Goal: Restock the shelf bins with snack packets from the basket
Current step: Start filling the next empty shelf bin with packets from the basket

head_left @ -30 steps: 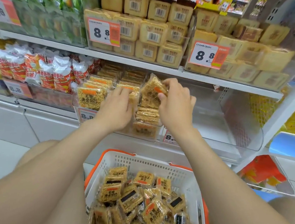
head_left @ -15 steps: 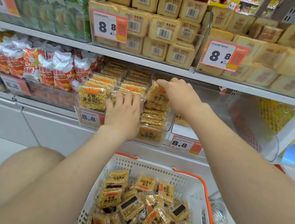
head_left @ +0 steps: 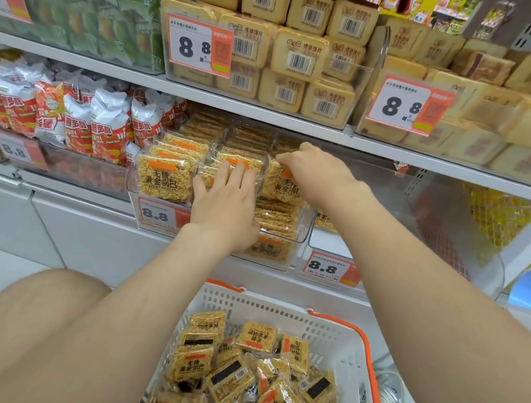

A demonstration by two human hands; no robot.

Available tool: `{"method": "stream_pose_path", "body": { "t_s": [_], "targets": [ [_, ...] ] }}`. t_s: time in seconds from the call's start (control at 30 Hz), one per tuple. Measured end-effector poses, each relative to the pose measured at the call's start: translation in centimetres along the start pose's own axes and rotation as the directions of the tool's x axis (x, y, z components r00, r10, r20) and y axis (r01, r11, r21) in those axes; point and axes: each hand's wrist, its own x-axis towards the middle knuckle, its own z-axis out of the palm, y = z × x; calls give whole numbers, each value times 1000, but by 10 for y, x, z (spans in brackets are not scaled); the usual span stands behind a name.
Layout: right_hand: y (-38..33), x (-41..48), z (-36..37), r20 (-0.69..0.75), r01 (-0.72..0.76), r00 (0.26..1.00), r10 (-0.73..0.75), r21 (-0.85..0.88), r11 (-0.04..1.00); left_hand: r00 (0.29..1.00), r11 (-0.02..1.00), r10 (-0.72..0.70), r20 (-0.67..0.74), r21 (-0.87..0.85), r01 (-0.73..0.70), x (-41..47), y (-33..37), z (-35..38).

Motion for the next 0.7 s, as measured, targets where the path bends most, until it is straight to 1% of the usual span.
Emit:
{"method": "stream_pose_path", "body": {
  "t_s": [0.1, 0.2, 0.27, 0.33, 0.43, 0.53, 0.63, 0.7],
  "targets": [
    [-8, -4, 2, -48, -27, 999, 25, -46, 999, 1000, 1000, -1, -26, 4, 1, 4, 0, -3],
    [-12, -9, 12, -39, 71, 996, -75, -102, 992, 1000, 1000, -5, -3, 29, 5, 8, -5, -6],
    [-7, -8, 15, -41, 93, 994, -98, -109, 990, 1000, 999, -7, 13, 40, 7, 12, -7, -7],
    [-2, -9, 15, -73, 51, 996, -58, -92, 994, 1000, 999, -14, 23, 49, 13, 14, -9, -8],
    [-2, -12, 20, -115, -23, 993, 8, -127, 992, 999, 996, -34, 19, 88, 32, 15, -8, -9],
    [-10, -13, 29, -114, -29, 993, 11, -156, 987, 999, 992, -52, 12, 116, 50, 14, -8, -7],
    [-18, -13, 44, -101, -47, 994, 31, -170, 984, 997, 992, -74, 29, 102, 70, 16, -9, -6],
    [-15, -12, 50, -184, -109, 980, 74, -192, 975, 995, 992, -87, 42, 91, 83, 17, -9, -5]
  ]
}}
